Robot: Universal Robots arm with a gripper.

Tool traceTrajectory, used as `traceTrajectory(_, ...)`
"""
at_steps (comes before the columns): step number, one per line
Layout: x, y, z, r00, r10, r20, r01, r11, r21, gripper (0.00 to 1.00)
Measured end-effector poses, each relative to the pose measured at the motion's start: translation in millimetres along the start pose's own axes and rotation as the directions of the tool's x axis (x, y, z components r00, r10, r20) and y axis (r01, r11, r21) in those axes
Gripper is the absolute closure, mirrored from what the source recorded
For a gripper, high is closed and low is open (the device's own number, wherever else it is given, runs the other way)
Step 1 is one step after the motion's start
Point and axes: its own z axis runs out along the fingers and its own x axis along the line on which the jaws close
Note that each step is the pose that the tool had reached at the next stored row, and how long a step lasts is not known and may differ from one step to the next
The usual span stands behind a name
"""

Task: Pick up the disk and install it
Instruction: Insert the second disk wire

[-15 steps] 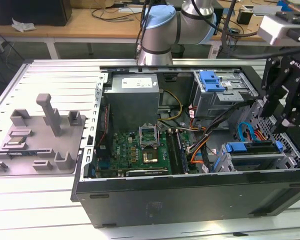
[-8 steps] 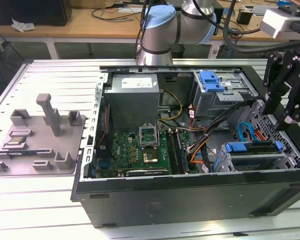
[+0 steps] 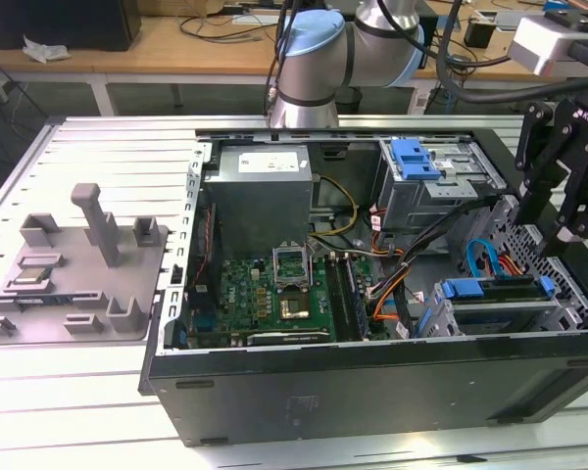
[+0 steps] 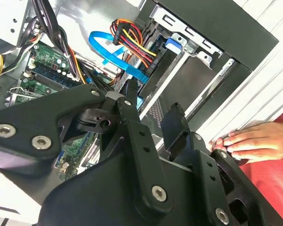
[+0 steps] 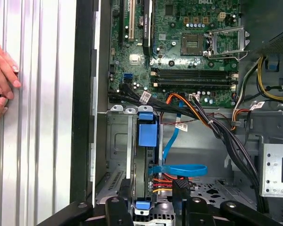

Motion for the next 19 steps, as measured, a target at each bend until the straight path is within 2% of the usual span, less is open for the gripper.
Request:
traceTrajectory(4,0.0,0.0,0.0,1.0,0.0,-0.0002,0.0,1.0,0.0,0.54)
traceTrajectory(10,0.0,0.0,0.0,1.0,0.0,-0.0002,0.0,1.0,0.0,0.89)
traceTrajectory(19,0.0,0.0,0.0,1.0,0.0,-0.0004,0.0,1.0,0.0,0.89)
